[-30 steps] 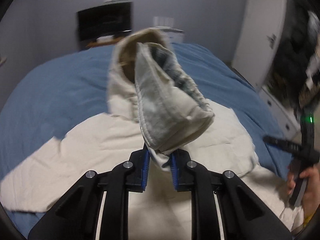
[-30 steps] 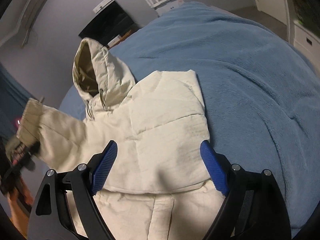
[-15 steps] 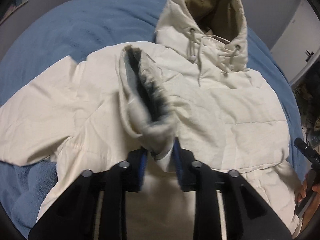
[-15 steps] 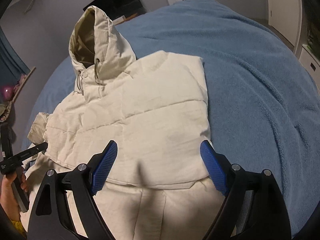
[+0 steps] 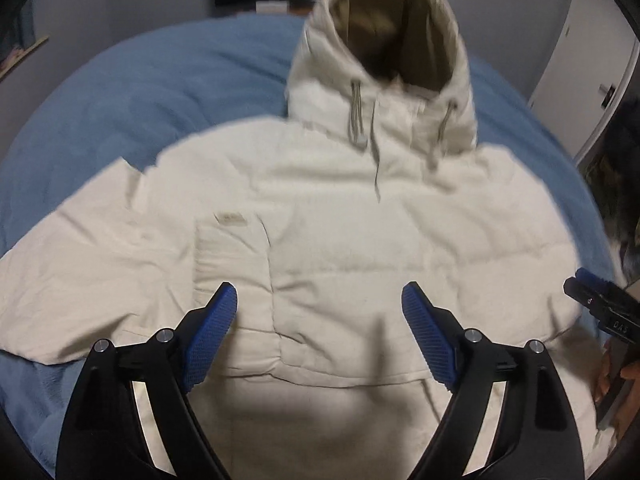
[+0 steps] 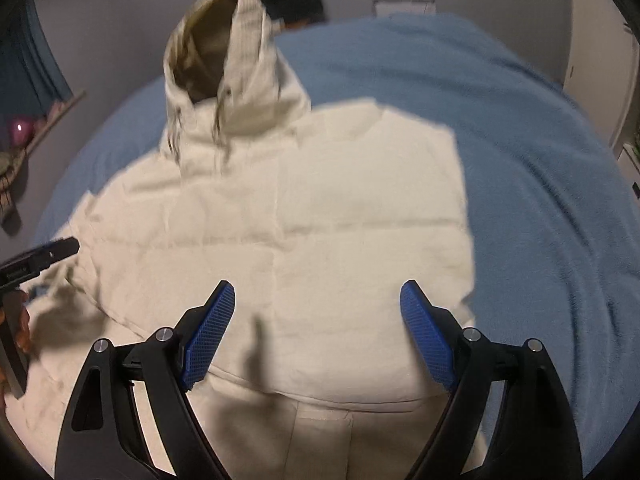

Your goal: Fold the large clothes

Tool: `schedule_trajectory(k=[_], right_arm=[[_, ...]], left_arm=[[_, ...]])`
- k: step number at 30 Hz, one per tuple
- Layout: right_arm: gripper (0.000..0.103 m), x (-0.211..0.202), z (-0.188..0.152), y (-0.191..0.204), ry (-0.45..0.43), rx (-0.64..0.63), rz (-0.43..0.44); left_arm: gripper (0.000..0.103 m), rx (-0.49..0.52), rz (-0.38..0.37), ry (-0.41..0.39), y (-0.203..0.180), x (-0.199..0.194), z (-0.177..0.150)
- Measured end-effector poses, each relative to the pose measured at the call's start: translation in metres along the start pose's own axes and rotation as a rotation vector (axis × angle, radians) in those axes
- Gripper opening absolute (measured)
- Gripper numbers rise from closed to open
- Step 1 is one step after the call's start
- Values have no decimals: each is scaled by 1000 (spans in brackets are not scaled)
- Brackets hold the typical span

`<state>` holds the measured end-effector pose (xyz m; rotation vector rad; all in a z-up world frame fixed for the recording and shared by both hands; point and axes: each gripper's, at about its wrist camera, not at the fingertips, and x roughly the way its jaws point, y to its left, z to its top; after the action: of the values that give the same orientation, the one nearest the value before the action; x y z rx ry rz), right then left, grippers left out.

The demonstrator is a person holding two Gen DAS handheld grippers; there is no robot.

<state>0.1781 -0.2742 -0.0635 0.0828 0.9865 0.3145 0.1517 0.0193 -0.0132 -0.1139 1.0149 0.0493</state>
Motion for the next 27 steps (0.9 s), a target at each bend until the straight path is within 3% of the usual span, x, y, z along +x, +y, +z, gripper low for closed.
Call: schedule_trajectory(k=[5, 10, 14, 22, 27], right_arm=[[81, 29, -7, -3, 97, 1, -38], [84, 46, -15, -2, 151, -17, -77], [96, 49, -18, -1, 164, -23, -39], [96, 47, -17, -3, 168, 3, -12], [96, 48, -16, 1, 180, -23, -40]], left_arm=[[81, 1, 41, 137, 2, 35, -12], [83, 26, 66, 161, -2, 41, -19], [97, 30, 56, 182, -2, 44, -19], [96, -1, 31, 204, 8, 43, -28], [97, 12, 43, 225, 9, 51, -27]])
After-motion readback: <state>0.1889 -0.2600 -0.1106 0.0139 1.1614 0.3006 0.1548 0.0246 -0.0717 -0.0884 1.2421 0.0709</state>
